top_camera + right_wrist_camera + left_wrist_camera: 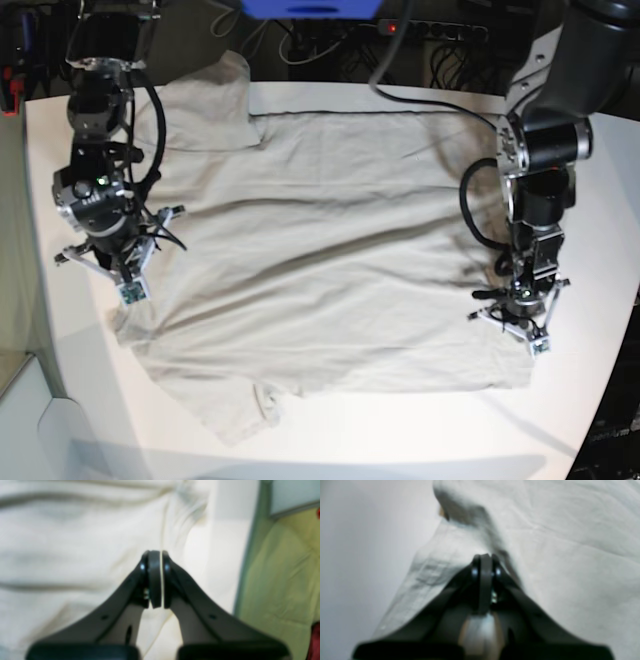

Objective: Layout the t-shirt on the table in an organized manner, then fold the t-shirt properly
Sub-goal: 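Drag the shirt sides with both grippers to smooth the shirt flat, then release the shirt sides and move both grippers to the shirt's shoulder edge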

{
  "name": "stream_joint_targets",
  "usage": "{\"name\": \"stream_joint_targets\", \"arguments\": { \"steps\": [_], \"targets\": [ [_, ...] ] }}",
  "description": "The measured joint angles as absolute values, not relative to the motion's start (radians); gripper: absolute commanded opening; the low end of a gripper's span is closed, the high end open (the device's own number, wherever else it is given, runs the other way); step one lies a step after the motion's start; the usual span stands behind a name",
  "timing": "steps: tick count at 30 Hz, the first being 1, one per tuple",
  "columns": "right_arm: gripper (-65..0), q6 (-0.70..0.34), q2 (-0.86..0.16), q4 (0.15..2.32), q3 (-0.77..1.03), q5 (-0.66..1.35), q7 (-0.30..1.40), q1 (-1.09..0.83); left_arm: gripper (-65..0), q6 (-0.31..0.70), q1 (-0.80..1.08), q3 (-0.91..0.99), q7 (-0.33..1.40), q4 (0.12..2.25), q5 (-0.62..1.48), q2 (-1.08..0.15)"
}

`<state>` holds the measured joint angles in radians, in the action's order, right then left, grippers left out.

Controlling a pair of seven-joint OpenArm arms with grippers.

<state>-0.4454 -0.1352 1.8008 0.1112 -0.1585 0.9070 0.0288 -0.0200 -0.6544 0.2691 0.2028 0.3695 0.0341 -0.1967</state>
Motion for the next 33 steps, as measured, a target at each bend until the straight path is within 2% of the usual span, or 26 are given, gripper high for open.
{"name": "stream_joint_targets", "arguments": {
  "steps": [8,13,18,27,33],
  "targets": [
    [-65.0,-0.445,-0.138,1.797,0.11,-0.16,0.906,0.016,-64.3,-0.008,-0.655,0.38,0.272,0.421,0.046,-0.25],
    [-65.0,-0.445,-0.138,1.692,0.108,-0.159,0.9,0.025,-64.5,-0.008,-0.645,0.47,0.442,0.483,0.041,-0.314],
    [-65.0,-0.446,-0.138,1.528,0.106,-0.163,0.897,0.075,-64.5,-0.005,-0.562,0.542,0.62,0.707,0.046,-0.298],
    [-65.0,-0.445,-0.156,1.271,0.103,-0.147,0.765,0.214,-64.5,-0.004,-0.332,0.549,0.774,1.146,0.041,-0.221],
    [-65.0,-0.445,-0.189,1.077,0.104,-0.147,0.675,0.334,-64.5,-0.003,-0.194,0.544,0.822,1.317,0.046,-0.161]
  ]
}}
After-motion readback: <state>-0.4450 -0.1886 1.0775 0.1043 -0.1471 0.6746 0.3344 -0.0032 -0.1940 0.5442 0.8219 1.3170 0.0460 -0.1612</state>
